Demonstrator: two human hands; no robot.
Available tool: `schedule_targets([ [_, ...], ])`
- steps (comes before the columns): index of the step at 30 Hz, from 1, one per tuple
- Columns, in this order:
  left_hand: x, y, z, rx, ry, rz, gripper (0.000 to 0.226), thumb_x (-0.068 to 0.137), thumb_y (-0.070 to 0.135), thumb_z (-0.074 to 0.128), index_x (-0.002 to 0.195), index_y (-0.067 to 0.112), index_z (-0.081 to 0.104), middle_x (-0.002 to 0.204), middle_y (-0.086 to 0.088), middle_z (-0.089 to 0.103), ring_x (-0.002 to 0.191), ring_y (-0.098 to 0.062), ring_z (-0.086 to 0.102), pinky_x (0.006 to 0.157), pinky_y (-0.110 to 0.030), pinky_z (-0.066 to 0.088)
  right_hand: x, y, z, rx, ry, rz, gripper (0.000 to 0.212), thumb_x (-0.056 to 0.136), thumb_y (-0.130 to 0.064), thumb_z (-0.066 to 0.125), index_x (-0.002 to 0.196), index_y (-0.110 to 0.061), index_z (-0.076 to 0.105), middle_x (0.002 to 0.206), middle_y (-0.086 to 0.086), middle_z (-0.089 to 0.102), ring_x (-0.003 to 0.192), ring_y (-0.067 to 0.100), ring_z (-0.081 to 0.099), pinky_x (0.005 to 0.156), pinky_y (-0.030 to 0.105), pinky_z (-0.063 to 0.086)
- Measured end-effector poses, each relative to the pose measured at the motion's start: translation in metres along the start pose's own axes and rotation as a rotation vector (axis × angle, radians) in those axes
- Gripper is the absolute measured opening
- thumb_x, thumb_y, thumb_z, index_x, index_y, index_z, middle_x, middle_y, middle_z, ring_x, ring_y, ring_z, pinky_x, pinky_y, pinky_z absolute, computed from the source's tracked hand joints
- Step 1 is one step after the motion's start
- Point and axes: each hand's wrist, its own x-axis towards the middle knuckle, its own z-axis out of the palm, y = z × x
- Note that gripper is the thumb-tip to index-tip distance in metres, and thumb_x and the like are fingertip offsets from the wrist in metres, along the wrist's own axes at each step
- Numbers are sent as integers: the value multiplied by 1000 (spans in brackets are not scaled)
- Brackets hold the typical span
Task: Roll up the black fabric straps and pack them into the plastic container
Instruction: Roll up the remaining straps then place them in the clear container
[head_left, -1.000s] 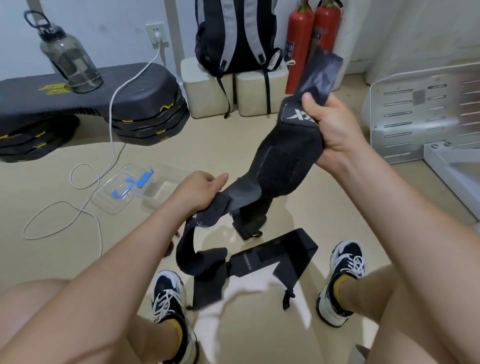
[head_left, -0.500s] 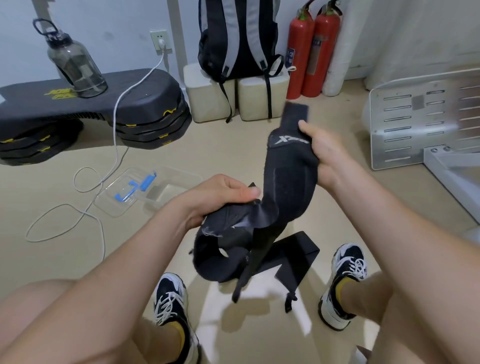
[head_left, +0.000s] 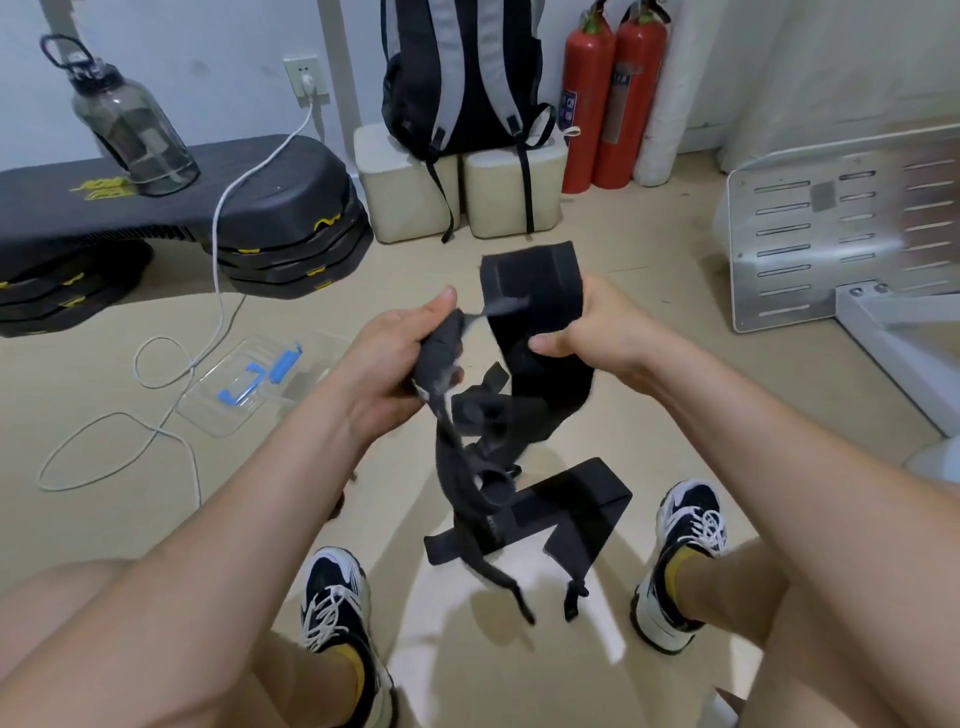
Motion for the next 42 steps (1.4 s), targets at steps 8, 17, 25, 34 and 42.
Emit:
schedule_targets([
  [8, -16, 24, 7, -90, -78, 172, 25, 100, 31, 46, 82, 17, 56, 51, 6, 52, 36, -3, 43, 49, -18, 47, -2, 19, 2, -52, 40, 117, 63, 86, 1, 67, 140, -23, 46, 128, 2, 61, 121, 26, 55, 107, 50, 42],
  [17, -11, -3, 5, 198, -84, 204, 35, 106, 16, 33, 90, 7, 62, 73, -1, 72, 68, -11, 68, 62, -25, 55, -10, -8, 13, 120, -49, -85, 79, 87, 17, 55, 148, -30, 34, 120, -11, 61, 117, 11, 58, 99, 31, 49],
  [25, -5, -17, 8, 378, -19, 221, 15, 104, 19, 47, 92, 16, 56, 71, -2, 68, 63, -14, 64, 60, -28, 52, -6, -10, 20, 434, -65, -39, 51, 91, 10, 52, 133, -18, 54, 114, 6, 71, 106, 24, 68, 82, 33, 55],
  [34, -4, -16, 5, 468, -25, 305, 13, 106, 17, 40, 97, 16, 49, 77, -2, 65, 69, -16, 59, 63, -27, 48, -7, -15, 22, 780, -182, 97, 38, 104, -28, 43, 136, -12, 55, 125, 12, 69, 114, 25, 67, 97, 39, 54],
  [42, -6, -15, 7, 458, -19, 364, 9, 105, 20, 46, 101, 15, 52, 77, -15, 55, 65, -20, 53, 60, -32, 45, -4, -7, 36, 633, 72, -9, 25, 101, -10, 54, 124, -6, 64, 112, 16, 73, 100, 31, 72, 84, 44, 59],
])
